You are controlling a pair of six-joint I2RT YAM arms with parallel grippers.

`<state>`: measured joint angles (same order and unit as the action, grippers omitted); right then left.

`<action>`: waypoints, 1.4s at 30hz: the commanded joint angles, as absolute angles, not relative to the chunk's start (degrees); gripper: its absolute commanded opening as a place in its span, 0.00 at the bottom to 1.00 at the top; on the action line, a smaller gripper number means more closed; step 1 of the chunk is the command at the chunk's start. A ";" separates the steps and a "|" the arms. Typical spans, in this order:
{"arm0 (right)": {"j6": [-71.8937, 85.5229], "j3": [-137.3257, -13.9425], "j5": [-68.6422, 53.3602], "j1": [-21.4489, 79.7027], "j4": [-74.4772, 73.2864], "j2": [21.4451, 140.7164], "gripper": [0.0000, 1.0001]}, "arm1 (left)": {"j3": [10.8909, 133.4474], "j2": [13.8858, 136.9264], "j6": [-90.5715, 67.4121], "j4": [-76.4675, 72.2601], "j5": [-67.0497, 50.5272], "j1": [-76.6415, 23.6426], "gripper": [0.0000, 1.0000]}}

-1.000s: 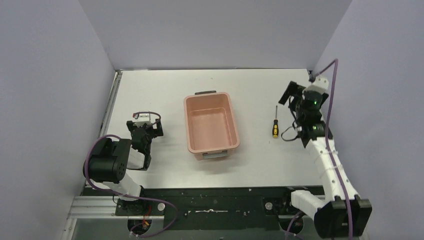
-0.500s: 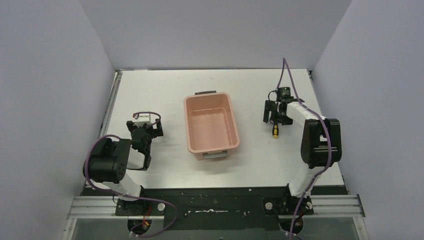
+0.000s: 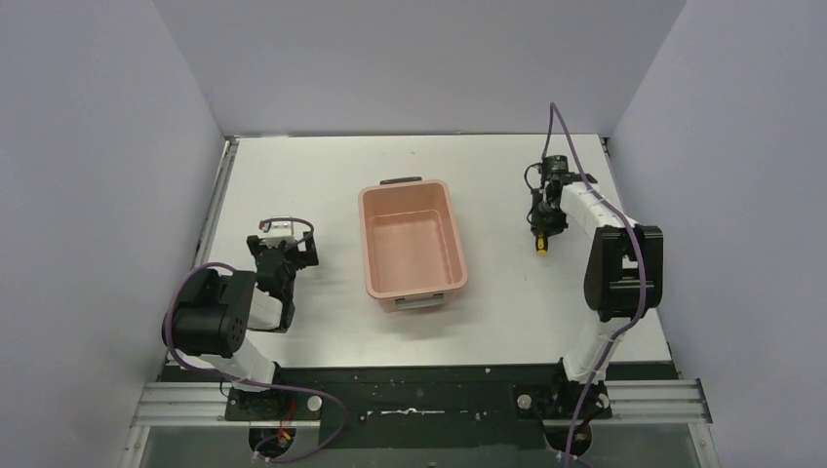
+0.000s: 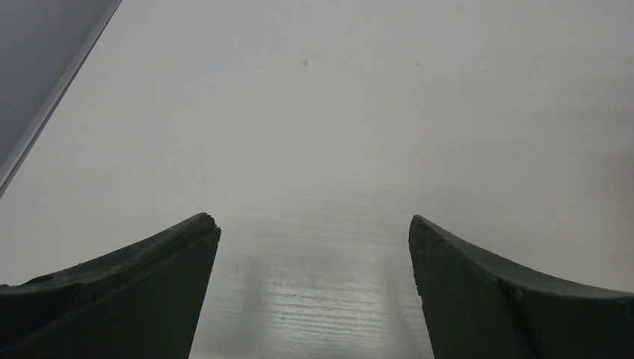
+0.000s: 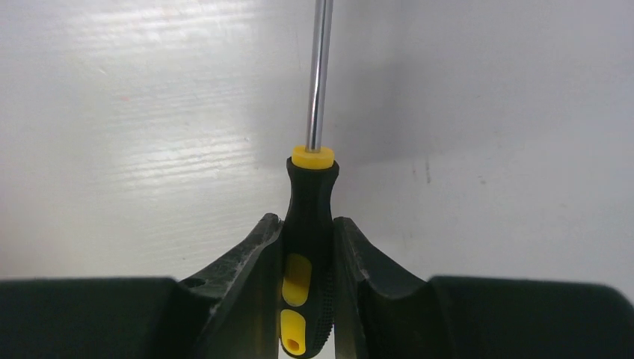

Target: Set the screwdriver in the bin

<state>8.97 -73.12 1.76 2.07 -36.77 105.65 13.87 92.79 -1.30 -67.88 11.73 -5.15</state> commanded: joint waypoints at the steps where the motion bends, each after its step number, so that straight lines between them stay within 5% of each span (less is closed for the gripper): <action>1: 8.44 -86.74 4.48 3.29 -47.65 99.47 0.00 | 14.50 92.20 -1.54 -69.37 11.22 -4.83 0.97; 7: 14.23 -98.74 3.20 9.76 -54.88 95.33 0.00 | 14.50 92.24 -1.54 -69.37 11.18 -4.83 0.97; 14: 20.55 -105.01 5.94 32.78 -47.47 93.97 0.00 | 14.50 92.20 -1.49 -69.37 11.26 -4.83 0.97; 22: 22.54 -99.27 6.03 46.53 -41.71 99.24 0.00 | 14.50 92.25 -1.53 -69.38 11.22 -4.83 0.97; 33: 25.83 -84.83 9.20 49.09 -37.12 105.93 0.00 | 14.50 92.22 -1.50 -69.35 11.18 -4.83 0.97; 42: 26.47 -80.84 8.81 47.31 -34.49 109.58 0.37 | 14.51 92.20 -1.56 -69.38 11.20 -4.83 0.97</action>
<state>25.34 -80.73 6.81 48.31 -38.17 110.19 13.87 92.79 -1.28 -67.88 11.73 -5.15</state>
